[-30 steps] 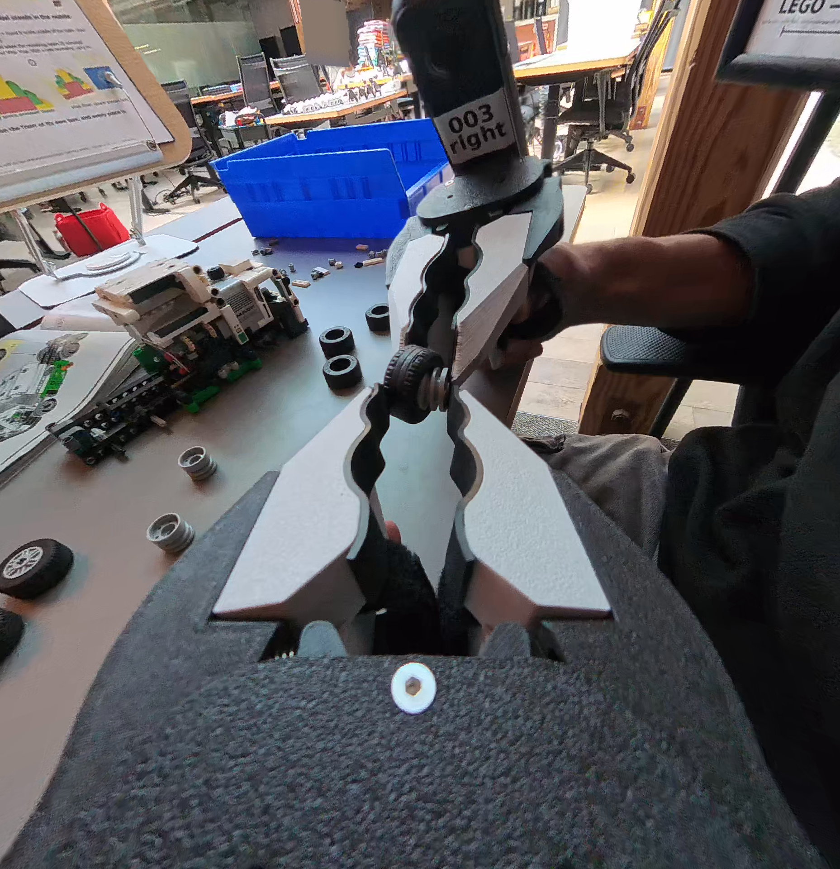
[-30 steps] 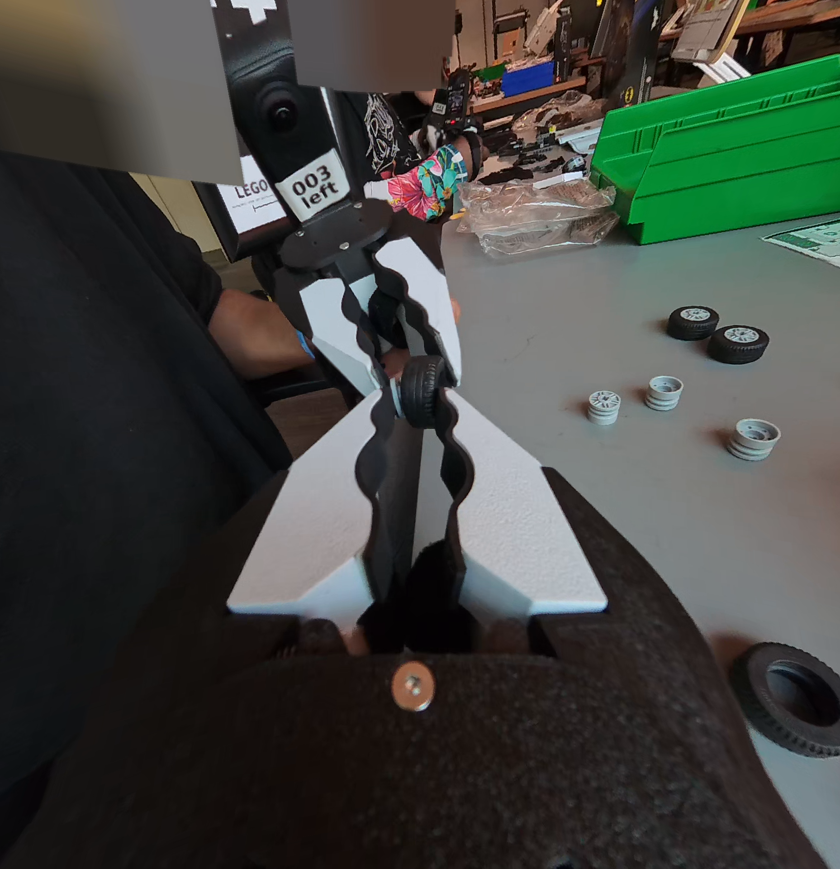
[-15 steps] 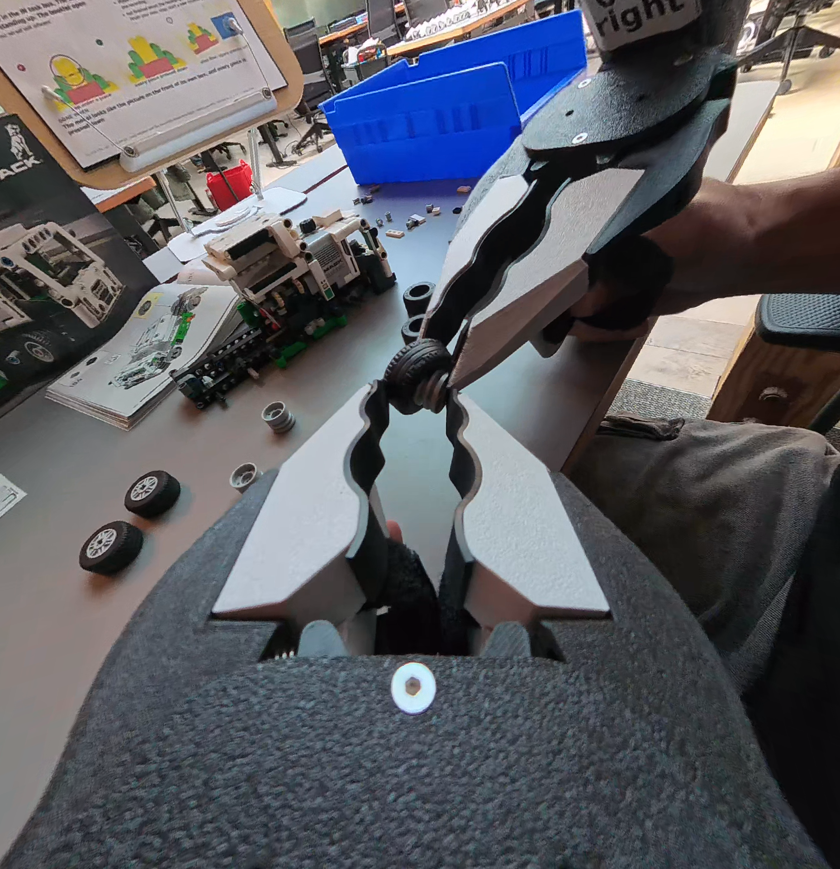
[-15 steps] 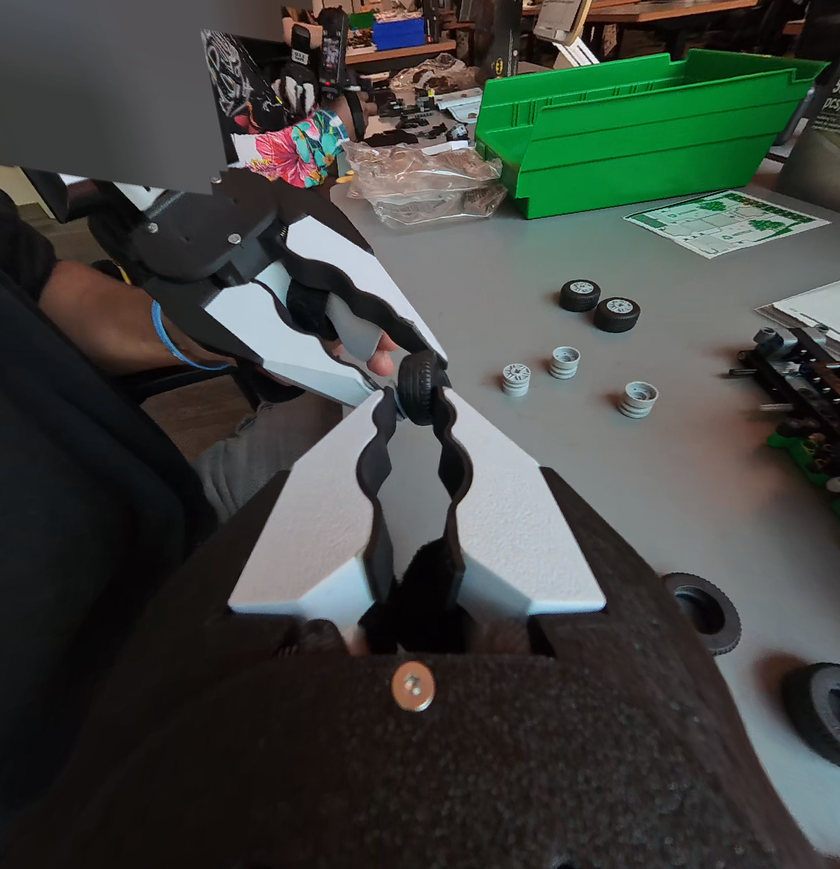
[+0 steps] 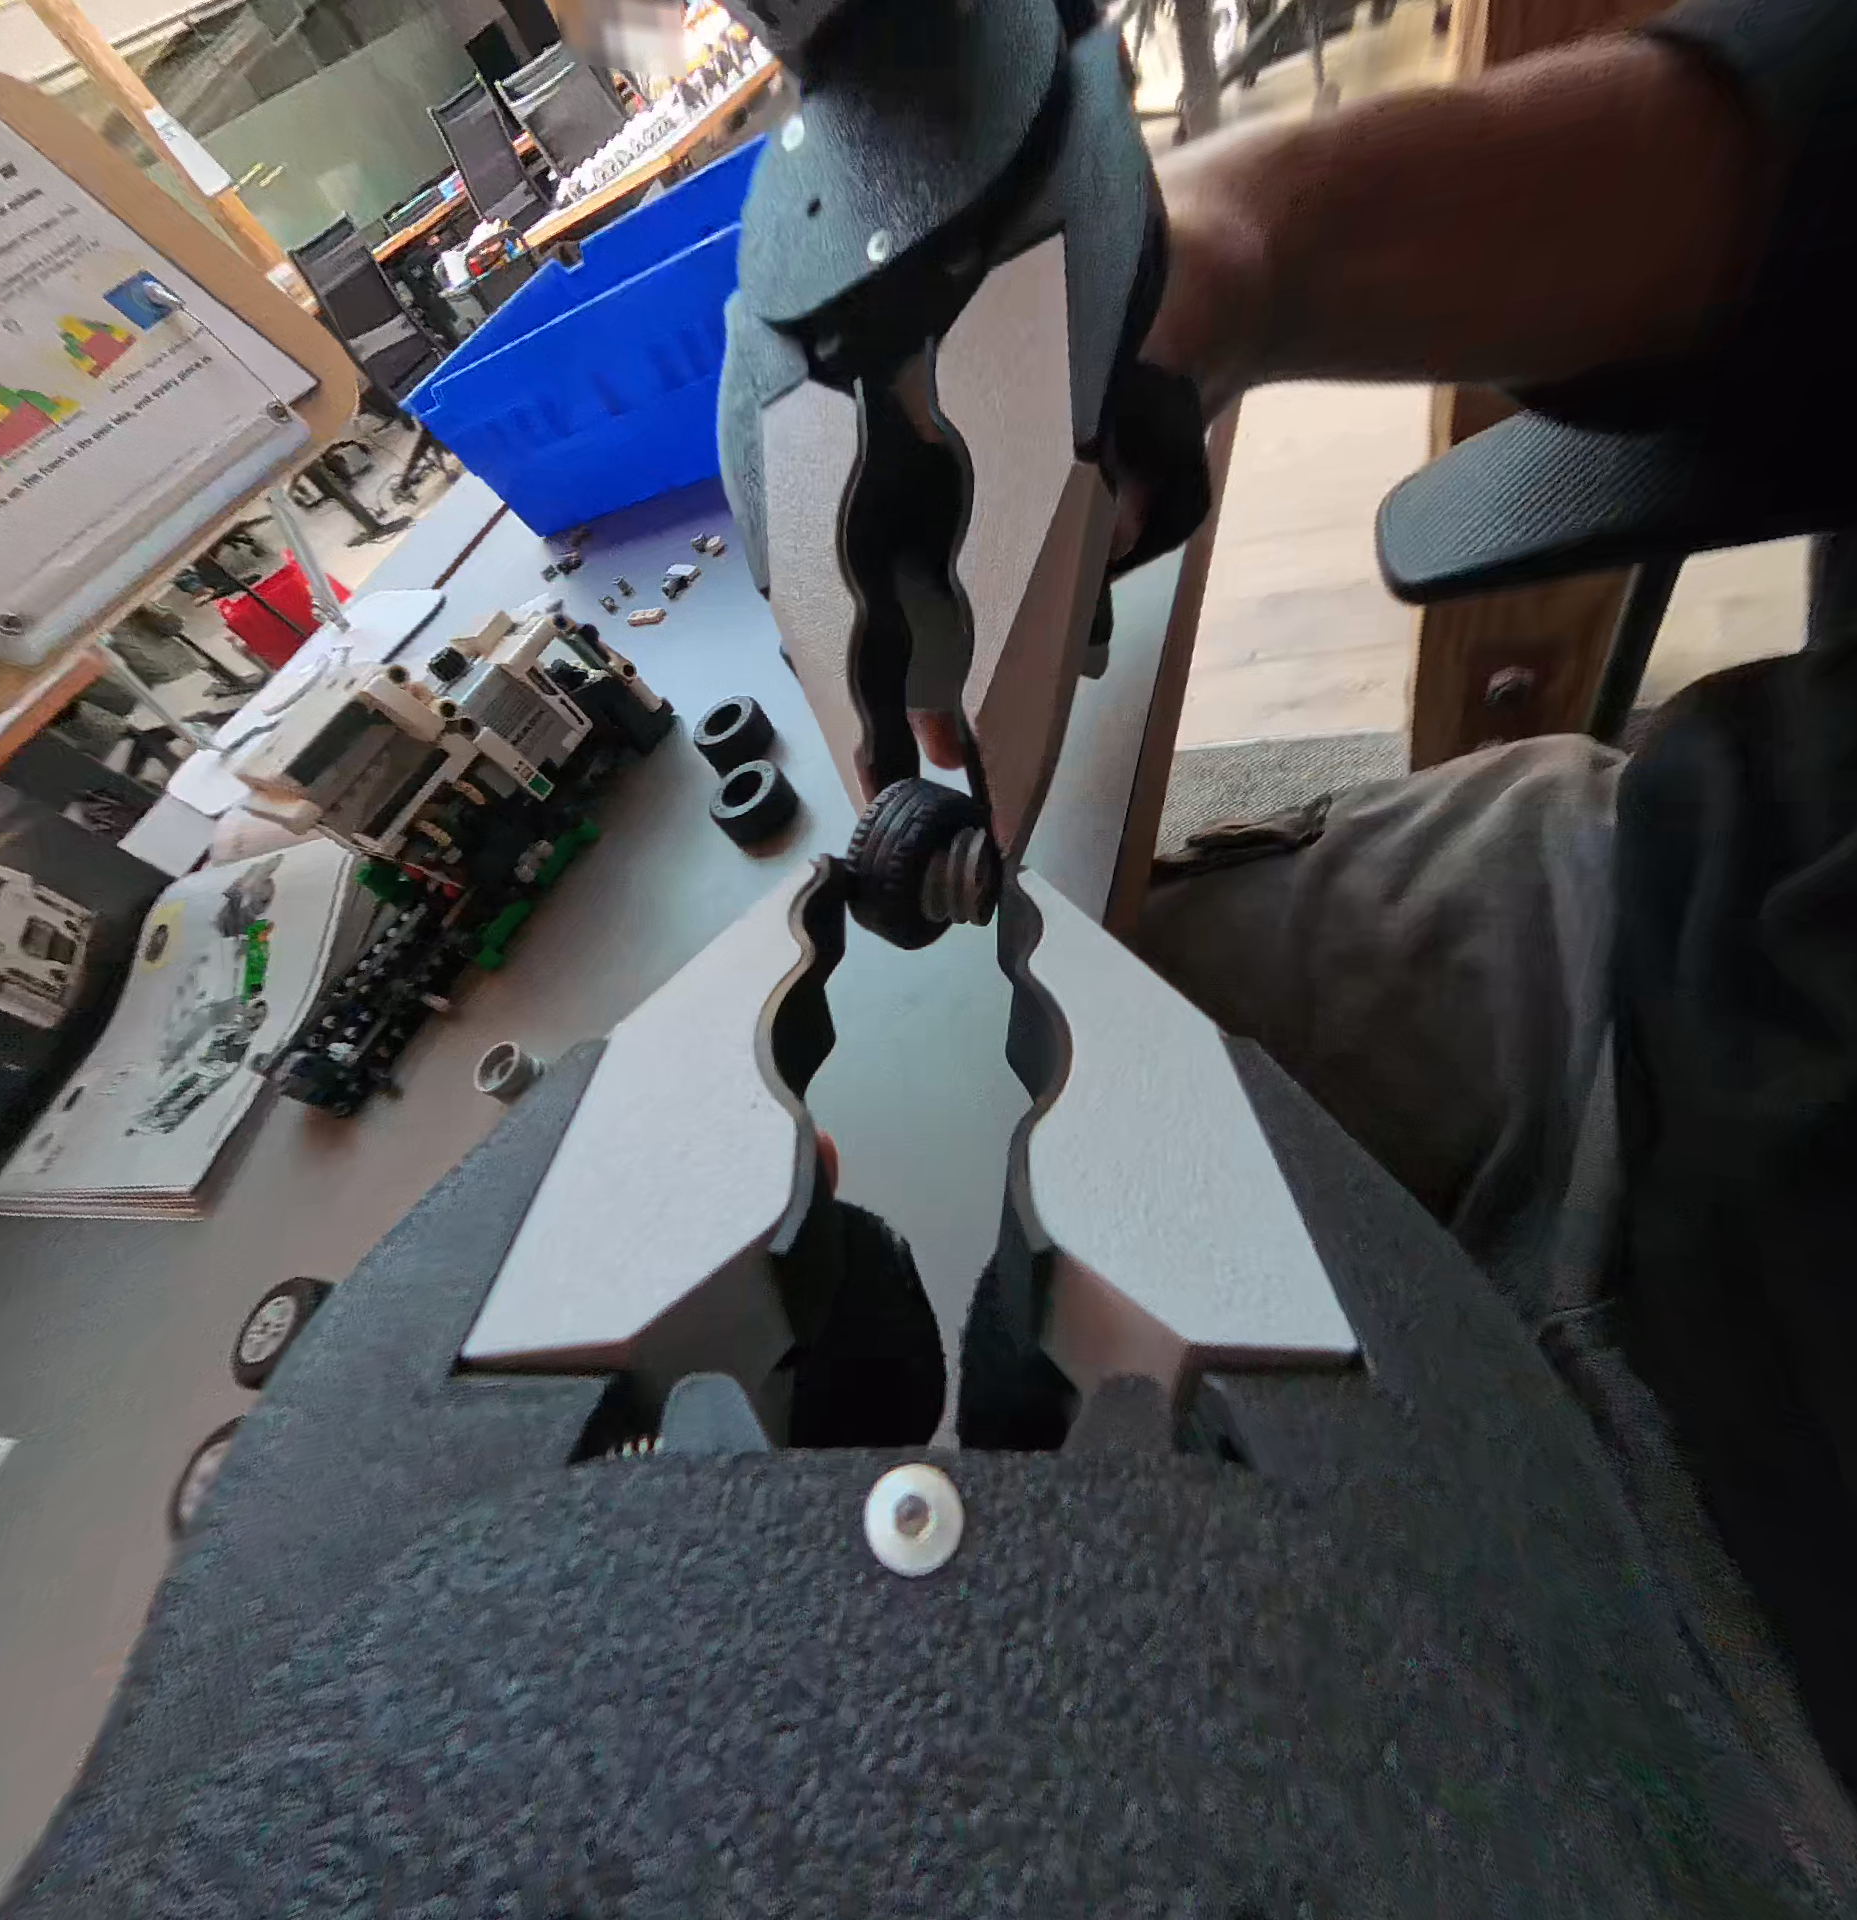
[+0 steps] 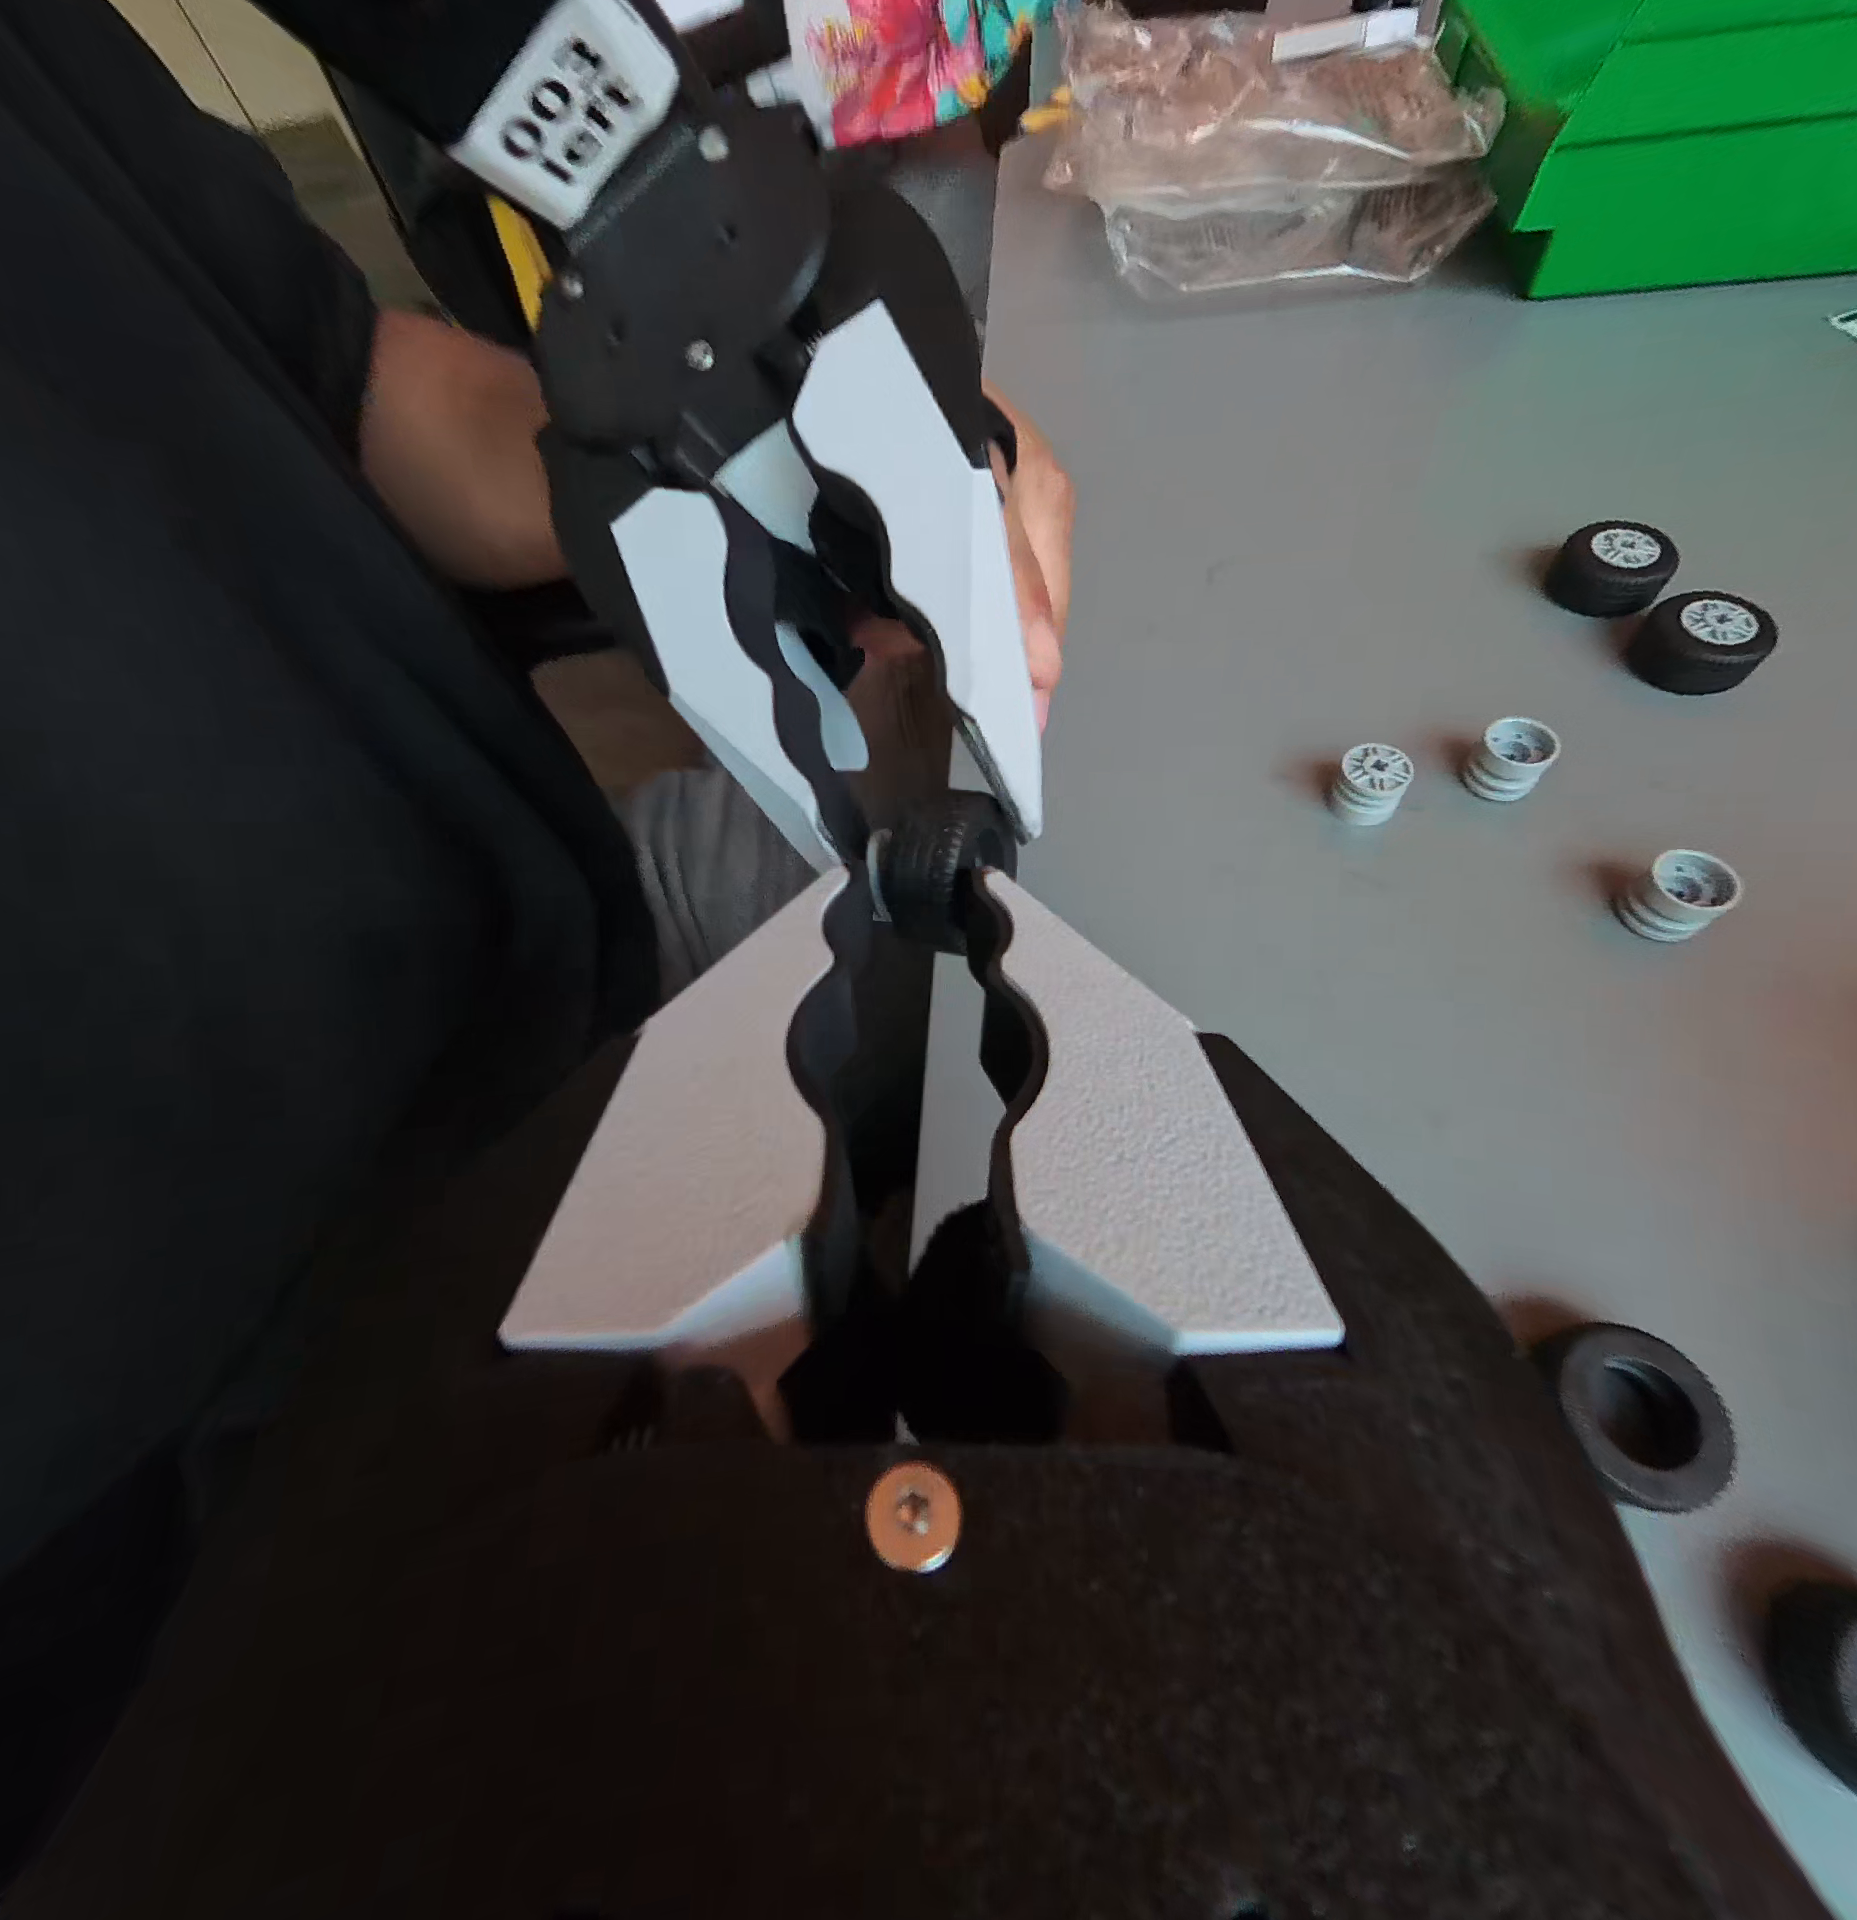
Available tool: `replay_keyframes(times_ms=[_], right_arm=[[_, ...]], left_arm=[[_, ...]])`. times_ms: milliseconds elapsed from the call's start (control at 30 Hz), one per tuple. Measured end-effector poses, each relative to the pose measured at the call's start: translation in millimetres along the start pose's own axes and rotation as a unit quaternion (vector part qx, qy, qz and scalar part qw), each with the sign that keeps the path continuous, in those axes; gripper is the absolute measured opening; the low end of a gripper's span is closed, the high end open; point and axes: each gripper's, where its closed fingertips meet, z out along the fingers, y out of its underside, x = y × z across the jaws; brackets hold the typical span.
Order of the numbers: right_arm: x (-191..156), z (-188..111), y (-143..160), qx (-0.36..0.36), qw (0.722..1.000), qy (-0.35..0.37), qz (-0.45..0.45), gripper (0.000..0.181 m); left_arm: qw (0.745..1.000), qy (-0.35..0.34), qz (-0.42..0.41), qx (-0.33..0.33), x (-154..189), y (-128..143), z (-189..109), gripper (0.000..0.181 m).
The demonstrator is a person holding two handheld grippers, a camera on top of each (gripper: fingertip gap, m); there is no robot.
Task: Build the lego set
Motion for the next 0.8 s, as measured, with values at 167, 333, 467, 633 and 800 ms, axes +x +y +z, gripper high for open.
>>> replay_keyframes(times_ms=[167, 333, 467, 633, 800], right_arm=[[20.3, 0.7, 11.0, -0.108, 0.983, 0.099, -0.113, 0.016], [52.0, -4.6, 11.6, -0.178, 0.960, 0.177, -0.122, 0.016], [51.4, -12.3, -5.8, -0.061, 0.988, 0.135, -0.047, 0.026], [36.1, -24.5, -33.9, 0.137, 0.975, -0.024, 0.173, 0.039], [34.7, -27.6, -46.3, 0.208, 0.896, -0.174, 0.352, 0.028]], left_arm=[[0.987, -0.051, 0.130, -0.079, -12.4, 14.6, 11.5, 0.028], [0.973, -0.107, 0.179, -0.095, -42.0, 22.8, 25.5, 0.026], [0.969, -0.163, 0.180, -0.044, -50.4, 9.8, 21.5, 0.026], [0.937, -0.239, 0.252, -0.027, -55.4, -1.2, 12.5, 0.026], [0.827, -0.356, 0.434, -0.026, -52.6, -6.9, -3.4, 0.026]])
